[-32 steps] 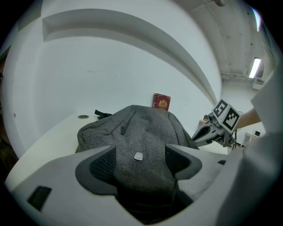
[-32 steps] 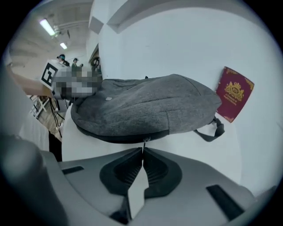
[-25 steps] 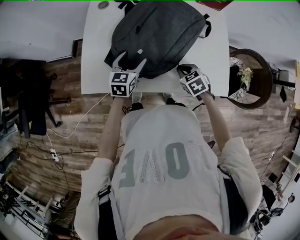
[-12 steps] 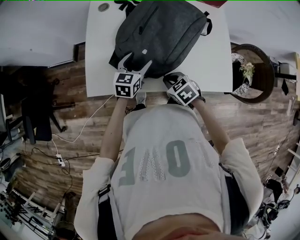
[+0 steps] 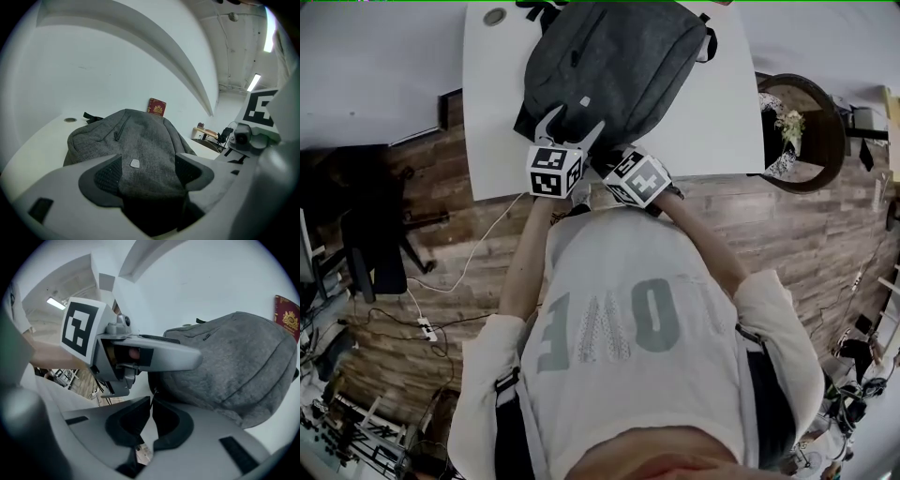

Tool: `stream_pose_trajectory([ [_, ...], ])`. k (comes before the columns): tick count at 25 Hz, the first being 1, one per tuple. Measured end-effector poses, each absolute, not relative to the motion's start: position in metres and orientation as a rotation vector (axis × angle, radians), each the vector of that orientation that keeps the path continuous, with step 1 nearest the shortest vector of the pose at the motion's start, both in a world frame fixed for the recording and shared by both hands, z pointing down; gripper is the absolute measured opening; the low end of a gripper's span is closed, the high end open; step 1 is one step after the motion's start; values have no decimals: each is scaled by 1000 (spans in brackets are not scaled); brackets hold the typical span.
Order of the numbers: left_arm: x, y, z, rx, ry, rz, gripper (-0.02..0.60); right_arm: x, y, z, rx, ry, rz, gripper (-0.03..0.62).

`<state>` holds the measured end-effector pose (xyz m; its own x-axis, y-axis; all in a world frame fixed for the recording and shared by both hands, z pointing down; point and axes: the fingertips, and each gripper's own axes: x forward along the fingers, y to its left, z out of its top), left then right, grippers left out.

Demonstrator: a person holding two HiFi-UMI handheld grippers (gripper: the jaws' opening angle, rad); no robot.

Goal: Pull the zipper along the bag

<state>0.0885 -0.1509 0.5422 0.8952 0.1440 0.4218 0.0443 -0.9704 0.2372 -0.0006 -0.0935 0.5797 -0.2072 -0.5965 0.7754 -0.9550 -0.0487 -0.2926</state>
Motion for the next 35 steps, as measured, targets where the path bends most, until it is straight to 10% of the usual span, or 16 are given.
stream_pose_trajectory([
  [10,70,-177,509,3021,349,659,365,2,-94,580,1663,-1835,1176,32],
  [24,56,-258,557,3266,1660,1755,365,3,-92,580,1703,-1824,1209,32],
  [35,59,-264,578,3089,2083,1974,360,6,-89,581,1729,-1802,1211,31],
])
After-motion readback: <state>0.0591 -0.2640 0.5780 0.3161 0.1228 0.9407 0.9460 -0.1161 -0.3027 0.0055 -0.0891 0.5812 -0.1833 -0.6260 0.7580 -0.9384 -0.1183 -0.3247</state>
